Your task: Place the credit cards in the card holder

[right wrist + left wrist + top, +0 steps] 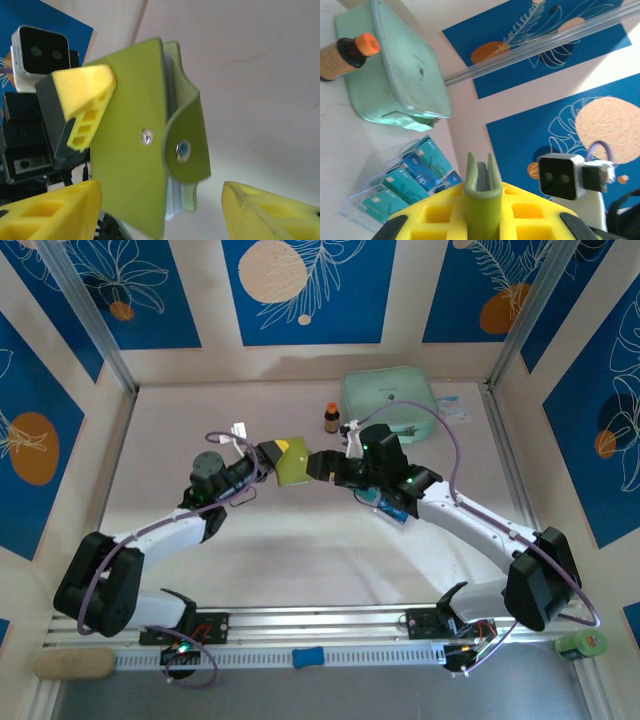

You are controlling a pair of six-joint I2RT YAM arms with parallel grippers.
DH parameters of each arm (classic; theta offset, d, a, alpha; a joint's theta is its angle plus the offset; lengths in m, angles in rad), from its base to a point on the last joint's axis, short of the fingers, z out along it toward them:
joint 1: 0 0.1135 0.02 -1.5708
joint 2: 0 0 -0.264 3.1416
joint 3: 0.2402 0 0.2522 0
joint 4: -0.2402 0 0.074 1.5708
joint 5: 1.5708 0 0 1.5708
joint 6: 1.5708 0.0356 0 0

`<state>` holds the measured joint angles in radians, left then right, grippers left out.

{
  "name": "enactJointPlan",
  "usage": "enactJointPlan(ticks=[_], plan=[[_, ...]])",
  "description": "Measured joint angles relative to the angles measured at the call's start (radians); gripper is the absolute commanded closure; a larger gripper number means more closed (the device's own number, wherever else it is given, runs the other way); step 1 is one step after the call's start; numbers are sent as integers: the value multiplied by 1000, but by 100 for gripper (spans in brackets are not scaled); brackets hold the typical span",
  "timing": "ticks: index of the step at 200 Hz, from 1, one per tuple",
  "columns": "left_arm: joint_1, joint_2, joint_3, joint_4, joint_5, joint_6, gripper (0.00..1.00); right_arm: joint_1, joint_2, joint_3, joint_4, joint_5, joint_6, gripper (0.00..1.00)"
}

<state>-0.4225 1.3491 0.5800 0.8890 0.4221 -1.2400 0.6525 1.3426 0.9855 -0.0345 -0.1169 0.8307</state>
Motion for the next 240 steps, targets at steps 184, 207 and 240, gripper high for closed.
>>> enactJointPlan(ticks=[184, 207, 240], plan=[[1, 106, 0, 298, 23, -173, 100, -145, 131, -165, 536, -261, 280, 62], [1, 115, 0, 319, 23, -189, 100, -145, 148, -177, 591, -287, 317, 62], [1, 115, 0, 345, 23, -196, 100, -146, 168, -190, 680, -326, 373, 62]])
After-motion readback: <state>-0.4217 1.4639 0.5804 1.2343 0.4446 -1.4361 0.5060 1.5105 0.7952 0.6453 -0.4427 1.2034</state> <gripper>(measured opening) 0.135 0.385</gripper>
